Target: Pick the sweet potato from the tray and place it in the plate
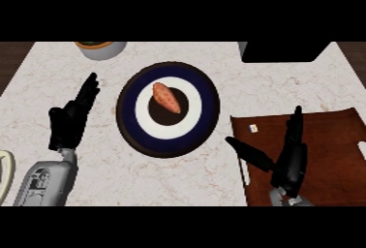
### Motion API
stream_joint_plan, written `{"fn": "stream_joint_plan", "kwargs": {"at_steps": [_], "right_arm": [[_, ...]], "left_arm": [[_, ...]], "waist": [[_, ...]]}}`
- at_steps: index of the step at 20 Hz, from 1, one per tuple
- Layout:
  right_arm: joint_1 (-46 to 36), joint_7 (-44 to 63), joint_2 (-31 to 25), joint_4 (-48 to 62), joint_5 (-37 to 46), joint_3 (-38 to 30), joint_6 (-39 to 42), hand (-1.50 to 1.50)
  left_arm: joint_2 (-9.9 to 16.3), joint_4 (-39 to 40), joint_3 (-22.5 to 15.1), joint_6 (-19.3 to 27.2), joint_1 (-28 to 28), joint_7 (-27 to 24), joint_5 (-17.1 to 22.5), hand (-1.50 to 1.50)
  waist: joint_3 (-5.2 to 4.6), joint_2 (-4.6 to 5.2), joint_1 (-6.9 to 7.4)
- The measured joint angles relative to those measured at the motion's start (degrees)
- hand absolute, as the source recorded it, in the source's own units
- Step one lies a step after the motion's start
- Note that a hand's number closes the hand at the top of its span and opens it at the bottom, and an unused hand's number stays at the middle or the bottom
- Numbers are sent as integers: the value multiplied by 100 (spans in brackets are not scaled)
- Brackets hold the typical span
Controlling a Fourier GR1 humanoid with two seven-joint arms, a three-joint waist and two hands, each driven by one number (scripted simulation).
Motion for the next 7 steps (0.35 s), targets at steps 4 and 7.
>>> {"fn": "stream_joint_plan", "kwargs": {"at_steps": [4, 7], "right_arm": [[599, -821, -110, -243, -621, -406, 478, -150], [941, -1414, -89, -233, -1015, -716, 859, -150]], "left_arm": [[14, 0, 38, -83, 10, -21, 3, 0], [-9, -165, 29, -96, 44, 74, -11, 0]], "waist": [[0, 5, 24], [0, 5, 36]]}}
